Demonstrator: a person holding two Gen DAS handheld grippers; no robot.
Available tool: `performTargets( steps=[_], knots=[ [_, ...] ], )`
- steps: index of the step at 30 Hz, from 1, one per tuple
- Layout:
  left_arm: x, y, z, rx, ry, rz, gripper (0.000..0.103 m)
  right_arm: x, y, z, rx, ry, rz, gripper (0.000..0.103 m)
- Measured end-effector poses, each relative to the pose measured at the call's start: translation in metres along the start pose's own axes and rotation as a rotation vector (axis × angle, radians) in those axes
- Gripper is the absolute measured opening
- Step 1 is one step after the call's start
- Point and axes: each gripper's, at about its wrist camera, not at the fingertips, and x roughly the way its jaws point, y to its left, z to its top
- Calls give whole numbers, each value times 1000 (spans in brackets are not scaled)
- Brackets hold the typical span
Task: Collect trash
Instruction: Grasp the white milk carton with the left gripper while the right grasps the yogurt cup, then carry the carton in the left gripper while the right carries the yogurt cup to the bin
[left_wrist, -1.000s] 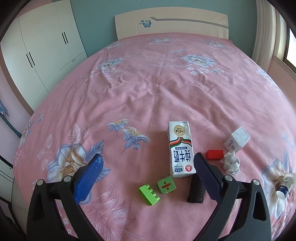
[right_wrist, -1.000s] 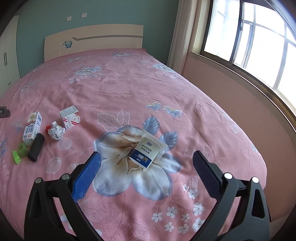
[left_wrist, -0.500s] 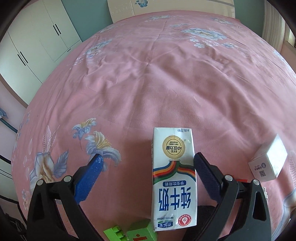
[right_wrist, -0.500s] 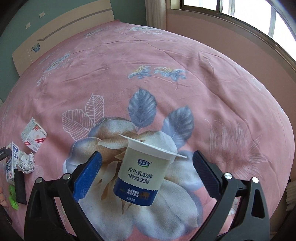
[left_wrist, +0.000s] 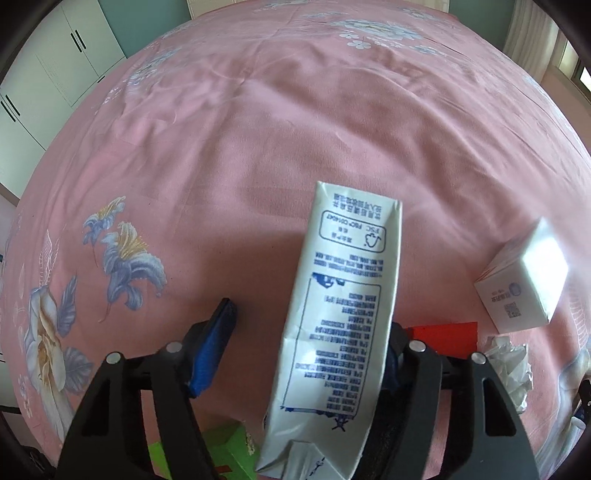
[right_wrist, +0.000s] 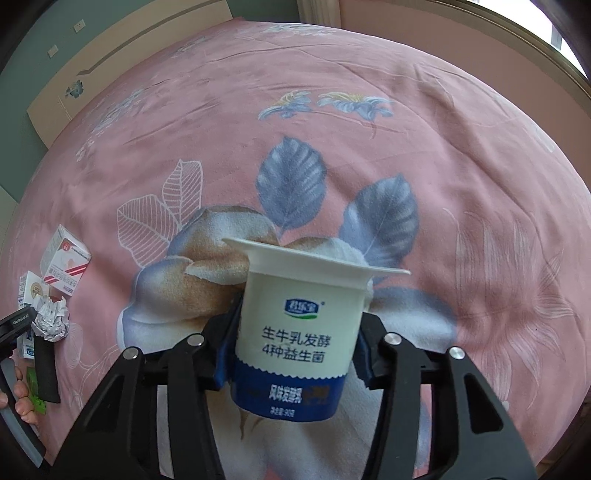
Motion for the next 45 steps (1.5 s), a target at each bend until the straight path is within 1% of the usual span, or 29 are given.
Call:
performTargets(
  steps=[1,2,4,6,11,14,18,21,27,32,35,40,45],
  knots=[
    [-3,-2,0,12,-2,4,48,-1,1,-1,-11,-5,-2,50],
    [-5,-3,0,23,-1,7,38,-4,0,-2,-20,-10,-4,50],
    [-11,-3,-1,36,-3,-5,38,-10,1,-3,-39,-23,-6,50],
    [-20,2,-3,39,-24,3,38,-23,4,-5,-63,-52,-6,49],
    [-56,16,-11,55,-74,14,38,-73,23,-11,-164,-150,-28,49],
    [-87,26,-19,68,-118,23,38,-111,37,-17,-228,-217,-31,49],
    [-137,41,-31,65,-172,2,38,-164,55,-27,-292,-288,-14,49],
    [-180,55,-46,71,-227,-12,38,-202,67,-37,-339,-342,-7,49],
    [-266,87,-85,77,-335,-32,38,-277,90,-69,-429,-425,40,49],
    [-339,112,-129,97,-440,-23,38,-341,113,-103,-514,-499,87,49],
    [-376,126,-158,109,-496,-19,38,-378,122,-125,-559,-539,120,49],
    [-420,142,-199,120,-558,-6,38,-426,131,-159,-613,-583,165,49],
    [-451,155,-240,131,-596,-12,38,-468,127,-193,-646,-619,196,49]
  ],
)
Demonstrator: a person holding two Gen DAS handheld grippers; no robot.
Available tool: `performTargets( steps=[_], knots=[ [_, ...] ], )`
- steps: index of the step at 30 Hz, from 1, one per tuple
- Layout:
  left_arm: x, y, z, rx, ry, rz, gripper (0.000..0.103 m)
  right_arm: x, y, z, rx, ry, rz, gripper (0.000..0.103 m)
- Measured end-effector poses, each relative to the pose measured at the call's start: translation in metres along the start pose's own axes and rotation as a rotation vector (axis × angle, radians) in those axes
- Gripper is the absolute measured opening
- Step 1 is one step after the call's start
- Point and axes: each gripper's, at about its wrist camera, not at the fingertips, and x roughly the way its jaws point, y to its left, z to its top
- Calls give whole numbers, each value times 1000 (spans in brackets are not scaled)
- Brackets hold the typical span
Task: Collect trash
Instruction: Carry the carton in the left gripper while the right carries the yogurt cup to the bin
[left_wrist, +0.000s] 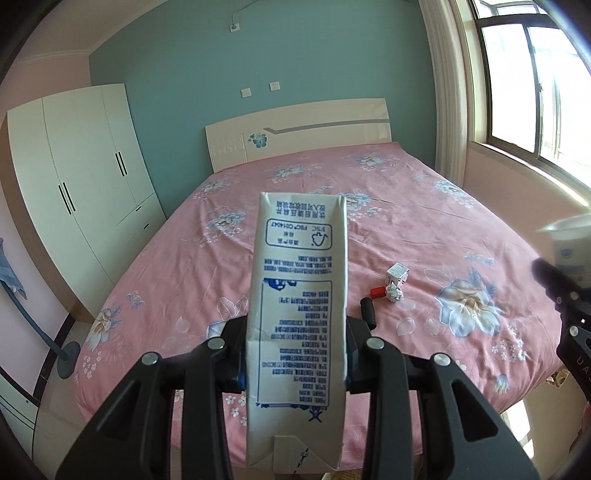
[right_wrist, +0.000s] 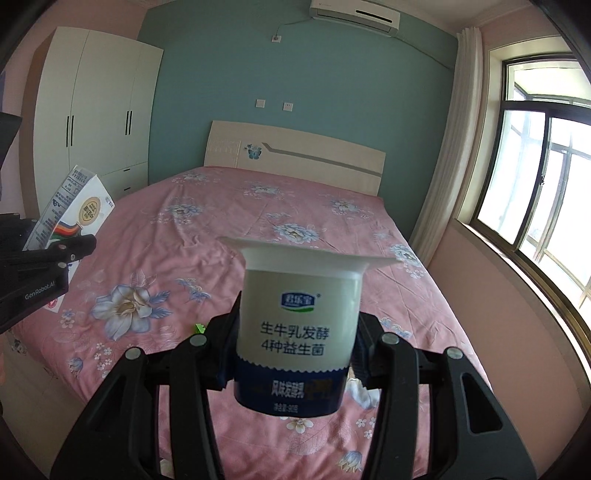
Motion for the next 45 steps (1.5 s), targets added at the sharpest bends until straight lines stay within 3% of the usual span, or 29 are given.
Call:
performTargets(
  steps=[7,15,29,45],
  knots=[
    [-41,2,-36,24,-20,-14,38,-51,20,-9,-34,-23,53,49],
    [-45,2,-85,51,27,-37,38,-63,42,-42,-71,37,100,49],
    [-1,4,-171,100,200,-71,38,-29,75,-128,-104,219,170,50],
    [85,-36,-294,170,505,-149,38,40,115,-268,-122,508,278,50]
  ],
)
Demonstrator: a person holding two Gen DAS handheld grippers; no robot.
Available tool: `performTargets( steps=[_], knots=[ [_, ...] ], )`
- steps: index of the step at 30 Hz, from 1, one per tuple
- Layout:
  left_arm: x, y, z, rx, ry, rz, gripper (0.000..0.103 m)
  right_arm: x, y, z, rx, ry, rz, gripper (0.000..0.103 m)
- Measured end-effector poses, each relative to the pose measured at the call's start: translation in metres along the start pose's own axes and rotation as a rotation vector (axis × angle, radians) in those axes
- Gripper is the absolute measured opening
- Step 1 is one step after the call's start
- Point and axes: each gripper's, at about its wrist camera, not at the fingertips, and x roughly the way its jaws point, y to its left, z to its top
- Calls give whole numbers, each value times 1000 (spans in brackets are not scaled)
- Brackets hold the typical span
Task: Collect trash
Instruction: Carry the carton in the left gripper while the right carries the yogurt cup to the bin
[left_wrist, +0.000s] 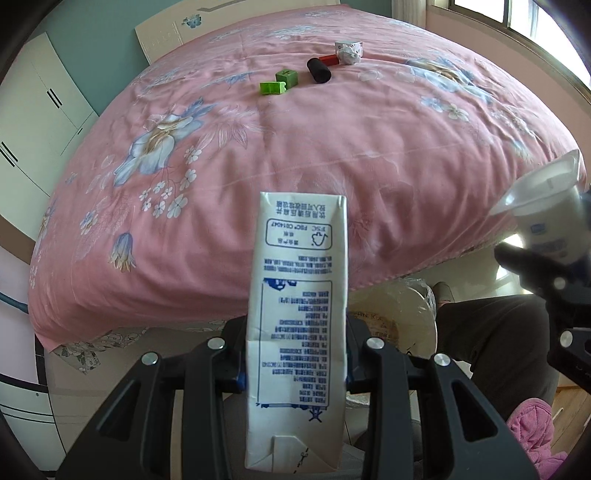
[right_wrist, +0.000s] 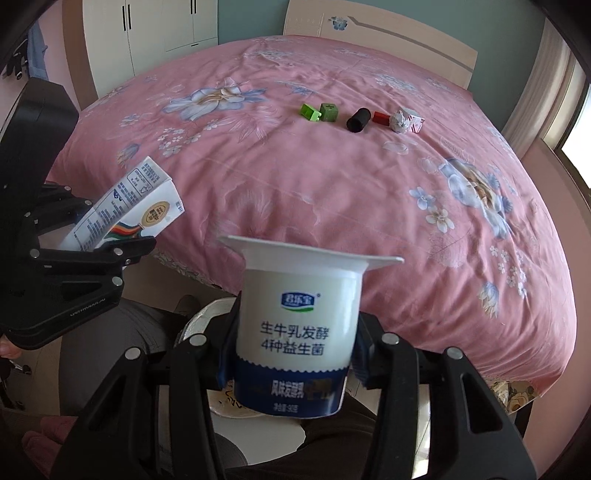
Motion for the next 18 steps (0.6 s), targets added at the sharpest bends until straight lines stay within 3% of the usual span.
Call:
performTargets(
  steps=[18],
  knots=[
    [137,-34,-56,3,317,-94,38,140,31,-85,-15,332,135,50]
  ],
)
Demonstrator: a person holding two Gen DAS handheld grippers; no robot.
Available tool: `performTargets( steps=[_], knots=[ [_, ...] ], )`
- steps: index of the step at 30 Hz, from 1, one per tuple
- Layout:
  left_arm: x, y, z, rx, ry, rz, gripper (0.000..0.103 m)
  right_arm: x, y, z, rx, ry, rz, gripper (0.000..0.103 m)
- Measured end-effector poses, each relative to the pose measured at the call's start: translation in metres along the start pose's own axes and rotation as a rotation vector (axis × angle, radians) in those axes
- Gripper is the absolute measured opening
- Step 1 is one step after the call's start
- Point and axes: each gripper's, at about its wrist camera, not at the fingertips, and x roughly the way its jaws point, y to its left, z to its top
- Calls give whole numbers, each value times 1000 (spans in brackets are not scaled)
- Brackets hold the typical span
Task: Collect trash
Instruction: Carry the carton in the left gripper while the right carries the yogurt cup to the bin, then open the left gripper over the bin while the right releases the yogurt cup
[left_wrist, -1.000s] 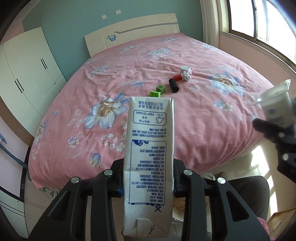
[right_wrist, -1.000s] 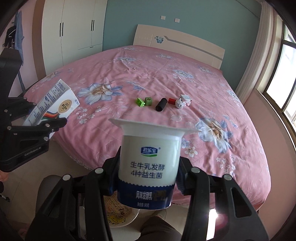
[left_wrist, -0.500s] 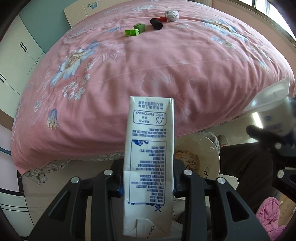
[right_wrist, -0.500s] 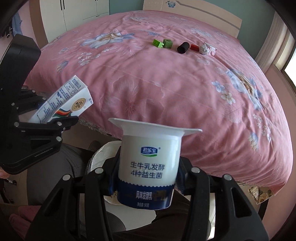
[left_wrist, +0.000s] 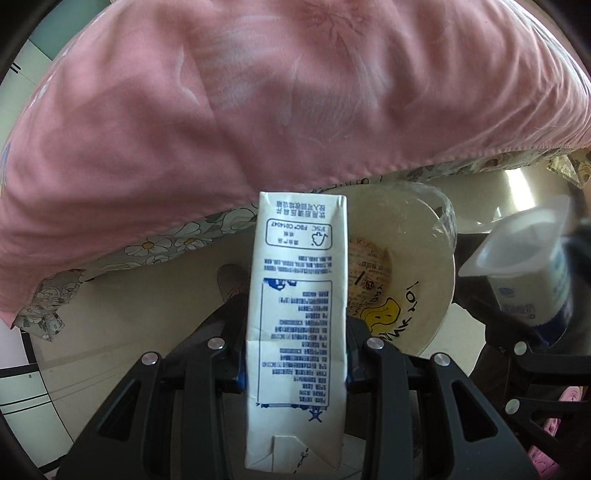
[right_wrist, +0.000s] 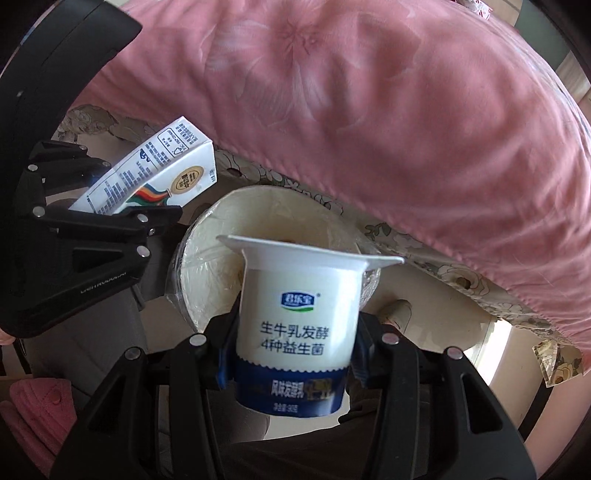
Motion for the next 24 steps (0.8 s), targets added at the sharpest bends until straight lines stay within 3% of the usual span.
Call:
performTargets(
  steps=[12,24],
  knots=[
    [87,9,8,-116,185,-199,38,100,-4,-10,91,201,127,50],
    [150,10,9,-220,264,-272,38,168,-3,-6,134,326,175,50]
  ],
)
